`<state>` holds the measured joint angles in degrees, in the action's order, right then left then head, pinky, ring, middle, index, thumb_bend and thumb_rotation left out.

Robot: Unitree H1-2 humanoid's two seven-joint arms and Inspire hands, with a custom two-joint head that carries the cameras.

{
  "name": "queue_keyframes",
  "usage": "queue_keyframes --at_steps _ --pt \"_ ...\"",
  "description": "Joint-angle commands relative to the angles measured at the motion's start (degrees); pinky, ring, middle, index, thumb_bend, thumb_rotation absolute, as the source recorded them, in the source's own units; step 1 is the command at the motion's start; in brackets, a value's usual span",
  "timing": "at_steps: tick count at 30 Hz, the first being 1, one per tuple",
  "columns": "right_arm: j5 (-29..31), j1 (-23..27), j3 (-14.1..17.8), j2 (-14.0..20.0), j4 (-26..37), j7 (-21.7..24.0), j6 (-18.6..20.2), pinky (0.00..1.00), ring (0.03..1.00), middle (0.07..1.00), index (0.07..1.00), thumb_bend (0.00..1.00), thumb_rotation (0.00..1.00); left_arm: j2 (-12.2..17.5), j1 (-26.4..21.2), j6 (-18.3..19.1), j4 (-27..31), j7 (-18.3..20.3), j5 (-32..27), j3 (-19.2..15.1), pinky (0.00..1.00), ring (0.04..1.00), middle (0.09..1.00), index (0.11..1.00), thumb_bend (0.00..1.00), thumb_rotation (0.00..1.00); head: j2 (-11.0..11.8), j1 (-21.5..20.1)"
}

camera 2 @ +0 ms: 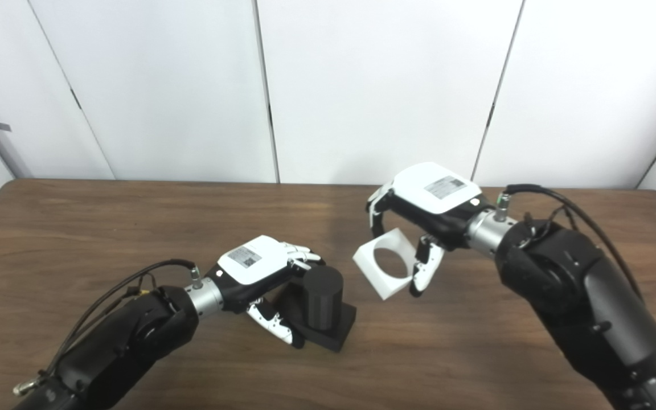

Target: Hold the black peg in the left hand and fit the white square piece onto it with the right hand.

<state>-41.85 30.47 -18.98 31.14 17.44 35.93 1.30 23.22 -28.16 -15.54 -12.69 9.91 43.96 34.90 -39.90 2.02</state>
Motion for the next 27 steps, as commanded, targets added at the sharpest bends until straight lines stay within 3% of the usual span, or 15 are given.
queue_keyframes --at_steps 1,14,27 --pt "-0.15 2.87 0.63 -0.47 2.12 -0.85 -1.31 0.71 0.823 0.777 0.477 0.52 0.14 -0.36 1.8 1.75 -2.32 3.83 4.62 2.75 0.86 0.89 0.871 0.49 0.52 0.08 -0.01 0.0" --pt "-0.69 1.95 0.5 -5.15 2.65 -0.21 -0.11 0.74 0.833 0.78 0.478 0.52 0.14 -0.52 1.9 2.38 -1.94 4.03 4.53 2.77 0.87 0.899 0.874 0.49 0.52 0.08 -0.12 -0.44" --pt "-1.1 2.02 -0.31 -7.39 1.51 -0.37 -0.43 0.74 0.834 0.786 0.479 0.52 0.14 -0.76 1.74 2.12 -2.47 3.88 4.27 2.95 0.87 0.897 0.873 0.49 0.52 0.08 -0.25 -0.27"
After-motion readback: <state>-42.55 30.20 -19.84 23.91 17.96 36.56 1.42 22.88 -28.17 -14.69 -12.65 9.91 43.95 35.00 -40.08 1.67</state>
